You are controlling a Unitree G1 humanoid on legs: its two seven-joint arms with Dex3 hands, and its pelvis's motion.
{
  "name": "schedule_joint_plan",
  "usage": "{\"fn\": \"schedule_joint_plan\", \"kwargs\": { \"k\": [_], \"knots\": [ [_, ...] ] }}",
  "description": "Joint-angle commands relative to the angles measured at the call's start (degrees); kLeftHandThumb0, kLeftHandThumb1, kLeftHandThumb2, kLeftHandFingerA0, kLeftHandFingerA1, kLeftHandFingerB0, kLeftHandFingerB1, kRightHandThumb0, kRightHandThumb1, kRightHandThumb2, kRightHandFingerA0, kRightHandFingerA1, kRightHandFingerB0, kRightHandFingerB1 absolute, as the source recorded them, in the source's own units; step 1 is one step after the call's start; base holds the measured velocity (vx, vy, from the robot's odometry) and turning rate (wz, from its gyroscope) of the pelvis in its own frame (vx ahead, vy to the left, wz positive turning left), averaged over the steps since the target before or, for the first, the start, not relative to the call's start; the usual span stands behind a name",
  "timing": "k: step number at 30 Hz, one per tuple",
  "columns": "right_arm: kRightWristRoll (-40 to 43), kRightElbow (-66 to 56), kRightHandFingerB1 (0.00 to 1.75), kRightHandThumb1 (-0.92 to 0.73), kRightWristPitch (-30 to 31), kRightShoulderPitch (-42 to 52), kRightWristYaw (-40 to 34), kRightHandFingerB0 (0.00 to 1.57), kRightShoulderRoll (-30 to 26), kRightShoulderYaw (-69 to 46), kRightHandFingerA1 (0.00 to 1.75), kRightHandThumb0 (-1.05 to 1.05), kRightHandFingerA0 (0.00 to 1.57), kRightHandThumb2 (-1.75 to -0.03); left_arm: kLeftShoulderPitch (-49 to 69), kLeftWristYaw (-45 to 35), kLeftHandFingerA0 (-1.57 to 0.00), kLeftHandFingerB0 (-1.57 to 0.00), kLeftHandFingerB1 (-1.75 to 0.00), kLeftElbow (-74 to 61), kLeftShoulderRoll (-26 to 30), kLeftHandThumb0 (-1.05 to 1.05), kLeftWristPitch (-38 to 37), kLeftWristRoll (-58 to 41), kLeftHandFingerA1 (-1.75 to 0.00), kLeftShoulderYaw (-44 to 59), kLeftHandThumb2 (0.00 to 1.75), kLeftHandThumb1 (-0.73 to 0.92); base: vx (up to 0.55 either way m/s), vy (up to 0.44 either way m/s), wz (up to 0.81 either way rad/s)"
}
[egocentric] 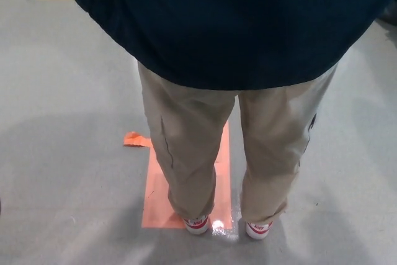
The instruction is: A person hands a coat to the robot and the robot grabs it with both hands and holds it while the person wears the coat.
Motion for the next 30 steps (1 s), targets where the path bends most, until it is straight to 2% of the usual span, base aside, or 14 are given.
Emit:
{"fn": "schedule_joint_plan", "kwargs": {
  "k": [1,3,4,5,6,7,11,14,15,17,22,25,27,30],
  "knots": [
    [0.36,0.42,1.64,-0.83,3.57,1.06,-1.91,0.79,-1.99,-0.18,1.75,-0.37,1.01,-0.65,1.03,2.26,-1.0,-0.71,-1.72,0.57,3.39,-0.42,2.68,-1.09,-1.75,0.89,0.64,0.79,0.0,0.0,0.0],
    [1.29,0.41,1.67,-0.83,2.96,1.1,-0.73,0.76,-1.94,-0.83,1.75,-0.38,1.0,-0.65,1.17,0.69,-0.95,-0.68,-1.67,0.52,3.09,-0.46,2.19,-2.37,-1.75,1.88,0.66,0.83,0.0,0.0,0.0],
    [1.98,0.55,0.75,-0.83,3.65,0.6,3.14,0.7,-2.13,-1.15,1.42,-0.52,0.86,-0.64,1.06,-1.71,-0.65,-0.61,-0.73,0.47,2.79,-0.58,2.03,-3.44,-1.04,2.71,0.65,0.84,0.0,0.0,0.0],
    [3.97,0.84,0.22,-0.65,4.21,0.59,11.22,0.06,-2.39,-2.27,0.17,-0.8,0.0,-1.01,1.37,-4.45,0.0,-0.1,-0.23,0.41,2.15,-0.91,3.37,-4.77,-0.13,3.87,1.04,0.7,0.0,0.0,0.0],
    [5.19,0.81,0.04,-0.69,3.97,0.89,14.57,0.01,-2.53,-3.11,0.0,-0.95,0.0,-1.0,1.61,-6.1,0.0,-0.02,-0.05,0.26,1.76,-1.01,3.64,-5.85,0.0,4.89,1.05,0.72,0.0,0.0,0.0],
    [5.88,0.39,0.01,-0.68,2.8,1.6,14.44,0.0,-2.7,-3.81,0.0,-0.95,0.0,-0.98,1.89,-7.01,0.0,0.0,0.0,-0.17,1.49,-1.03,3.14,-6.71,0.0,5.78,1.06,0.73,0.0,0.0,0.0],
    [6.62,-2.92,0.0,-0.71,-0.6,5.27,12.59,0.0,-3.75,-5.32,0.01,-0.98,0.0,-1.01,4.69,-7.24,0.0,0.0,-0.02,-3.83,1.24,-1.05,4.19,-6.52,-0.04,6.71,1.14,0.8,0.0,0.0,0.0],
    [7.39,-9.71,0.0,-0.73,-3.52,11.36,10.28,0.0,-4.92,-6.96,0.01,-1.0,0.0,-1.01,10.87,-7.09,0.0,0.0,0.0,-10.99,2.58,-1.05,4.61,-7.67,-0.04,9.16,1.15,0.83,0.0,0.0,0.0],
    [7.44,-13.9,0.0,-0.75,-4.26,14.71,9.11,0.0,-5.36,-7.59,0.01,-1.01,0.0,-1.03,14.68,-5.97,0.0,0.0,0.0,-15.21,3.67,-1.04,4.2,-8.1,-0.03,10.46,1.15,0.85,0.0,0.0,0.0],
    [8.23,-34.62,0.0,-0.8,-3.63,30.12,7.36,0.0,-6.34,-11.39,0.0,-1.05,0.0,-1.08,33.06,-4.86,0.0,0.0,0.0,-38.53,5.26,-1.04,8.94,-9.91,0.0,17.94,1.15,0.86,0.0,0.0,0.0],
    [7.54,-59.01,0.0,-0.77,-1.09,49.62,6.11,0.0,-4.49,-17.53,0.01,-0.97,0.0,-1.05,54.03,-5.45,0.0,0.0,0.0,-64.49,2.86,-1.01,13.07,-8.62,-0.01,27.6,1.15,0.86,0.0,0.0,0.0],
    [6.05,-67.29,0.0,-0.77,-1.05,57.42,4.59,0.0,-2.77,-19.9,0.0,-0.95,0.0,-1.05,62.73,-4.77,0.0,0.0,0.0,-73.37,0.29,-1.01,12.97,-7.59,-0.01,31.38,1.16,0.86,0.0,0.0,0.0],
    [3.15,-76.8,0.0,-0.81,-1.07,67.36,2.73,0.0,-0.14,-21.83,0.01,-0.95,0.0,-1.08,73.95,-4.29,0.0,0.0,0.0,-83.75,-3.43,-1.01,12.61,-5.91,-0.01,35.16,1.17,0.86,0.0,0.0,0.0],
    [2.38,-84.27,0.0,-0.81,-0.24,75.17,3.23,0.0,2.86,-22.88,0.02,-0.96,0.0,-1.08,80.9,-4.01,0.0,0.0,0.0,-88.98,-5.66,-1.01,11.72,-4.59,-0.02,36.41,1.17,0.86,0.0,0.0,0.0]
  ]
}}
